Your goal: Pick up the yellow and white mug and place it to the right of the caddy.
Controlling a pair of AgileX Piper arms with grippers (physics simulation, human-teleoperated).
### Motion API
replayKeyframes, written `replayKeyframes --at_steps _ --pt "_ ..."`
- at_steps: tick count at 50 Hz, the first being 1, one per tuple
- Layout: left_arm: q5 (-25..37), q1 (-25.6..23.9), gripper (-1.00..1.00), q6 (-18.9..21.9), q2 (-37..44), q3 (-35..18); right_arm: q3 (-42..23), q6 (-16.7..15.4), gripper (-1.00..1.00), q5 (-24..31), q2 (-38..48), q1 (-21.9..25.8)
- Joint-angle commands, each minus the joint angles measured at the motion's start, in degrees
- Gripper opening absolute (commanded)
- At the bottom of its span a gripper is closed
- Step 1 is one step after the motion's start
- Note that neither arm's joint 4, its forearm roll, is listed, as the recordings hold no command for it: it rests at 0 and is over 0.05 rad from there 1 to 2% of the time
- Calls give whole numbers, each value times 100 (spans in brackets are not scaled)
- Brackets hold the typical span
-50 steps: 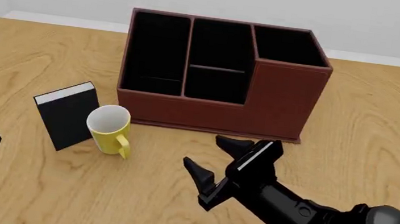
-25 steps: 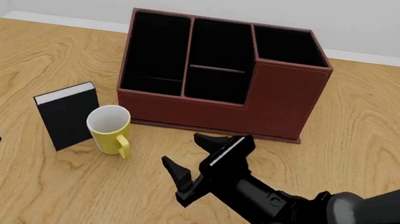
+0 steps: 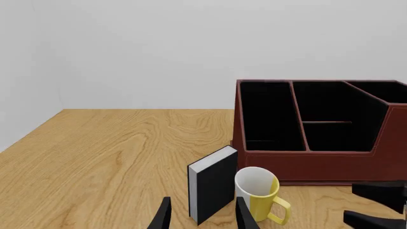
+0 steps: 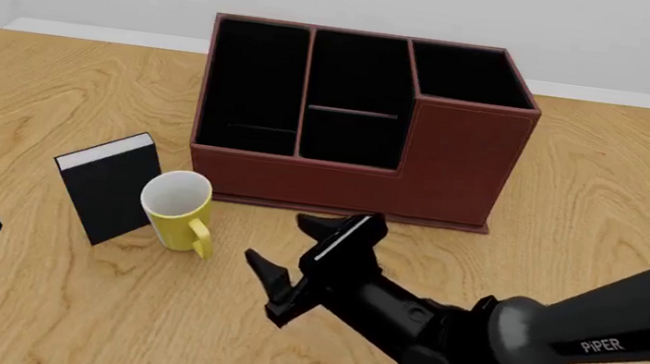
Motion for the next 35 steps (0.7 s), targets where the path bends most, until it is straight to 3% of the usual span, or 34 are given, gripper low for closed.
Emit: replayKeyframes --at_steps 1,35 --pt "0 -1 100 -1 1 0 -305 30 100 92 239 68" --pt "0 0 100 -1 1 0 -1189 90 100 373 1012 280"
